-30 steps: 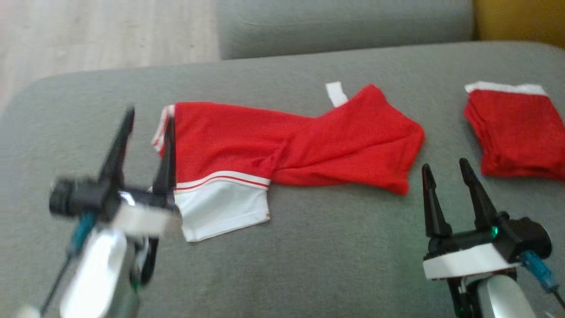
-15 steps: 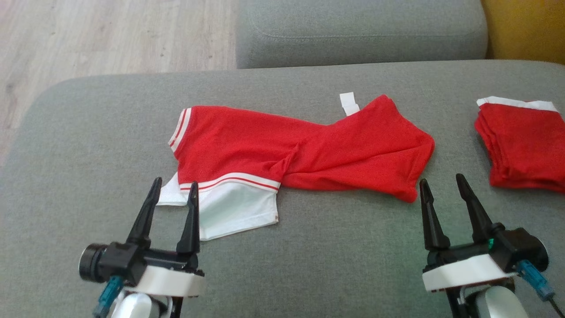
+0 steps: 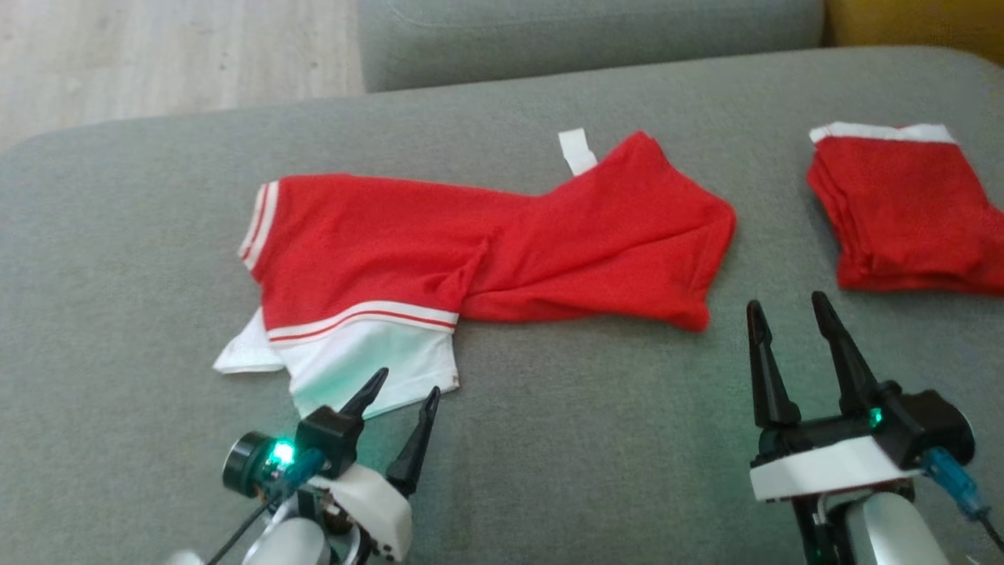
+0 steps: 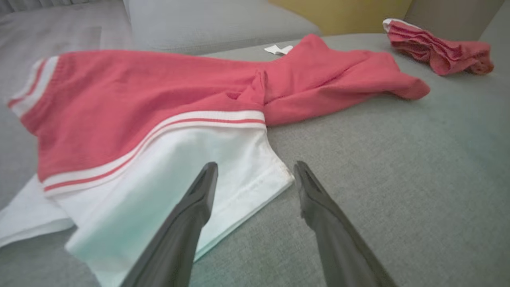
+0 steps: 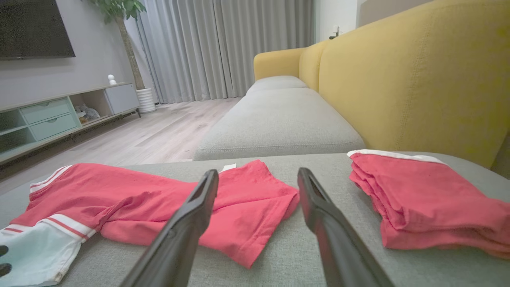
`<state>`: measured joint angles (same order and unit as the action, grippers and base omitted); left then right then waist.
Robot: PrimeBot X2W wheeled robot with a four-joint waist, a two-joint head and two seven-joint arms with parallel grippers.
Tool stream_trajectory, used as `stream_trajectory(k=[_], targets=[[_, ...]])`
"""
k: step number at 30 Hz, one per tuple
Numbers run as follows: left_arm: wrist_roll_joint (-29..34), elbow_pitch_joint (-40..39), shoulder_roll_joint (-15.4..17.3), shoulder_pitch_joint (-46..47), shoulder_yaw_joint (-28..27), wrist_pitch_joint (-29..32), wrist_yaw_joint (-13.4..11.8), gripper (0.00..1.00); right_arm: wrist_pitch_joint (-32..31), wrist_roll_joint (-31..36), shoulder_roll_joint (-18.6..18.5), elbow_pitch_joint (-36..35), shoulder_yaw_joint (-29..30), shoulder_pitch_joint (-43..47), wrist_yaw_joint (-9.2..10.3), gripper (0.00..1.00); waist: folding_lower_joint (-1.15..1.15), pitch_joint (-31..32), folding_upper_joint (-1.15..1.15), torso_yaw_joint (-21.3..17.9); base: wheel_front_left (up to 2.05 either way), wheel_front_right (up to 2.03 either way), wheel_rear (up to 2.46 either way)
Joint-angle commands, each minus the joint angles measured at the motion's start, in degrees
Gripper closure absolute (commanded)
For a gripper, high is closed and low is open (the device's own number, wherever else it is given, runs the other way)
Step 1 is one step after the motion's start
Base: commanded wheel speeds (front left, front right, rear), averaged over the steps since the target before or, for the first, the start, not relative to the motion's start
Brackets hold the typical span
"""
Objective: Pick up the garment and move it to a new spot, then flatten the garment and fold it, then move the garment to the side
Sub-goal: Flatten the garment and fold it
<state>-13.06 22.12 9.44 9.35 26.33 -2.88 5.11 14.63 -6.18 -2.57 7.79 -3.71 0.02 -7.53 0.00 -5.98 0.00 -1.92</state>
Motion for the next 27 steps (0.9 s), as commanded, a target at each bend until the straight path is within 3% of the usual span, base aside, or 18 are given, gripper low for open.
stream_trajectory(k=[1, 16, 17, 18, 27], targets=[[-0.1, -0.1, -0.2, 3.9, -1.4, 0.6, 0.1, 0.0, 0.4, -0.7, -0.3, -2.1, -1.5, -2.7, 0.04, 0.0, 0.0, -1.6, 0.0, -1.6, 0.0, 0.0, 0.0], [0.3, 10.1, 0.0, 7.6, 1.3, 4.3, 0.5, 0.0, 0.4, -1.1, -0.3, -2.2, -1.6, -4.0, 0.04, 0.0, 0.0, -3.4, 0.0, -4.8, 0.0, 0.0, 0.0], [0.3, 10.5, 0.1, 7.7, 1.5, 4.5, 0.5, 0.86, 0.4, -1.2, -0.3, -2.2, -1.5, -4.0, 0.04, 0.0, 0.0, -3.4, 0.0, -4.9, 0.0, 0.0, 0.0], [0.3, 10.8, 0.3, 7.8, 1.6, 4.6, 0.6, 1.0, 0.4, -1.2, -0.3, -2.2, -1.4, -3.9, 0.04, 0.0, 0.0, -3.3, 0.0, -4.9, 0.0, 0.0, 0.0], [0.6, 5.0, 3.2, 11.7, -0.6, 0.1, -0.9, 1.0, 0.4, -1.4, -0.3, -2.0, -1.1, -3.5, 0.04, 0.0, 0.0, -1.4, 0.0, -4.5, 0.0, 0.0, 0.0]])
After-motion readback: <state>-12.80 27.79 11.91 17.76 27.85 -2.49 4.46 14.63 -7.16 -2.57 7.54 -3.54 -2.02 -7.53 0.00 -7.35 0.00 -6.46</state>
